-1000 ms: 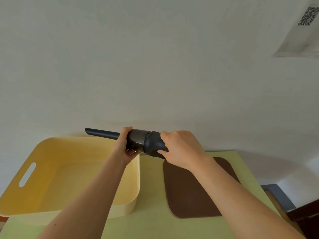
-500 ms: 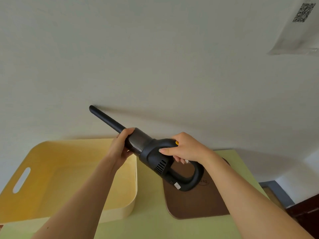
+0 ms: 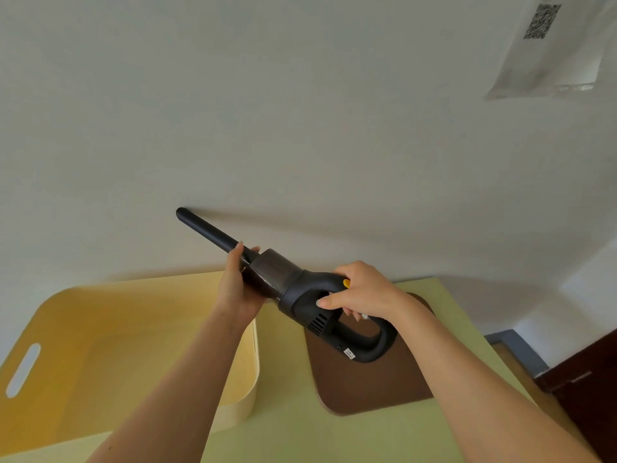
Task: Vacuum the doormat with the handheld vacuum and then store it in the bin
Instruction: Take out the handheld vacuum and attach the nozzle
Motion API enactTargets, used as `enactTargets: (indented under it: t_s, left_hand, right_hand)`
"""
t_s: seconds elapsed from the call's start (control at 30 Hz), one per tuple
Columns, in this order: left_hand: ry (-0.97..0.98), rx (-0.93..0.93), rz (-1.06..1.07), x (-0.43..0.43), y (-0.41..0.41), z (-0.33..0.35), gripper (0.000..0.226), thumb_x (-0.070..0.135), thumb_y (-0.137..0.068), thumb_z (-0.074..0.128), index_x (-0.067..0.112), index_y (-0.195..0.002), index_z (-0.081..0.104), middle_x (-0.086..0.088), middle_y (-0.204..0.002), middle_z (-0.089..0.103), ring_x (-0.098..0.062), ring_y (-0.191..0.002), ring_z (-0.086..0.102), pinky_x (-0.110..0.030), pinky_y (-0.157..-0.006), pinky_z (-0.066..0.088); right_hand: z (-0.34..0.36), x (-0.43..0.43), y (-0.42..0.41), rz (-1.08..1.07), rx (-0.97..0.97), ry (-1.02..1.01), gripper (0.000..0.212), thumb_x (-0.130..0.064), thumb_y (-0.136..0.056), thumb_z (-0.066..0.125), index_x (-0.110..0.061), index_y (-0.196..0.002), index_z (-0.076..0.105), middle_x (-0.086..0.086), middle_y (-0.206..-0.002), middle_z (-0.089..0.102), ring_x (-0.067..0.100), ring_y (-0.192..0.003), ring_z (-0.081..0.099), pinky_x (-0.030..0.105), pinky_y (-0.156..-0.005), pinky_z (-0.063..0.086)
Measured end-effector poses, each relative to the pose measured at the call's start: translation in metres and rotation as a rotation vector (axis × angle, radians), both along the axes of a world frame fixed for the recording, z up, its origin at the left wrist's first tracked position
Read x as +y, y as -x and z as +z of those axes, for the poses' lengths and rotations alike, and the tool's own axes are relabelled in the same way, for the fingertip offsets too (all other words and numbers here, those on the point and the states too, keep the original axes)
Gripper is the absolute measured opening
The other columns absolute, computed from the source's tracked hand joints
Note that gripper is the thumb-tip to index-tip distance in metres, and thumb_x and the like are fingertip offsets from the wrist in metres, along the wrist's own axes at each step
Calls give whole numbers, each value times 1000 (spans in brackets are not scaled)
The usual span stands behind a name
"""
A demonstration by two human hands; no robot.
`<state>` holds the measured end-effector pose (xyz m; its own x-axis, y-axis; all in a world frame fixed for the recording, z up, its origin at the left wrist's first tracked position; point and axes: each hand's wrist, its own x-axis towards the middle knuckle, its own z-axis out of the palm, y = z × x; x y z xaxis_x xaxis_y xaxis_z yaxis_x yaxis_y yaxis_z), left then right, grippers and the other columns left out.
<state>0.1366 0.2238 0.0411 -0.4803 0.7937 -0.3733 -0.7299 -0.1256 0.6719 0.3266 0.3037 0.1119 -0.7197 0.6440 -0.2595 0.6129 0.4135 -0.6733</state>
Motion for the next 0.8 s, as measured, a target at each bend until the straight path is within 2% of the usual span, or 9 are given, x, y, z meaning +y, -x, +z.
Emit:
enactTargets:
  t_s: [0.17,0.3,0.4,0.47,0.53,0.6,0.7,0.8]
  left_hand:
    - [-17,-18,-63,16,-25,2,25,45,-91,52,22,-95,60,-4,-109,61,-26,-105,58,-51,-100,43]
    - [-48,-22,-177,31,-71,4,22,40,-91,54,19,-92,59,-3,-97,61,-24,-94,60,-42,-87,51]
    - [-42,-12,-275,41,-112,3,23,42,-91,55,19,-92,61,-4,-98,62,-23,-95,61,-42,-87,51]
    - [-34,10,-313,48,-139,5,26,43,-91,53,18,-94,60,-2,-97,63,-21,-94,62,-41,-86,51]
    - [-12,31,-342,57,-172,8,31,45,-91,52,15,-97,59,-1,-97,64,-18,-92,62,-40,-90,50]
    - [20,99,-377,65,-204,10,36,49,-91,50,15,-98,59,0,-98,64,-17,-88,61,-40,-93,48]
    - [27,225,-461,77,-264,11,48,54,-92,42,14,-115,56,-1,-108,65,-20,-100,63,-43,-99,47]
    - [31,372,-516,89,-333,9,61,59,-91,39,16,-134,47,-5,-129,58,-25,-116,57,-48,-102,45]
  right_hand:
    - [8,-9,-32,-132,23,-46,22,-28,-74,75,-12,-85,63,2,-57,59,11,-42,51,24,-47,43]
    - [10,-16,-80,-255,7,-47,26,-30,-74,75,-11,-88,65,4,-57,59,15,-44,51,24,-46,40]
    - [7,-22,-126,-327,19,-24,21,-30,-75,74,-17,-89,66,3,-56,59,17,-46,52,25,-48,41]
    - [4,-25,-153,-369,39,-29,11,-30,-76,74,-25,-81,65,3,-56,59,17,-47,52,26,-49,43]
    - [2,-25,-185,-425,48,-66,12,-32,-75,74,-30,-74,62,2,-57,61,19,-49,56,30,-53,47]
    - [0,-23,-214,-472,17,-122,21,-40,-72,73,-24,-81,63,-1,-64,66,22,-55,65,38,-61,56]
    - [-1,-23,-271,-554,-20,-202,30,-48,-73,68,-22,-87,62,-5,-72,68,17,-60,67,41,-65,58]
    - [-1,-27,-334,-646,-29,-246,27,-51,-78,64,-25,-85,58,-8,-76,65,11,-61,62,27,-52,47]
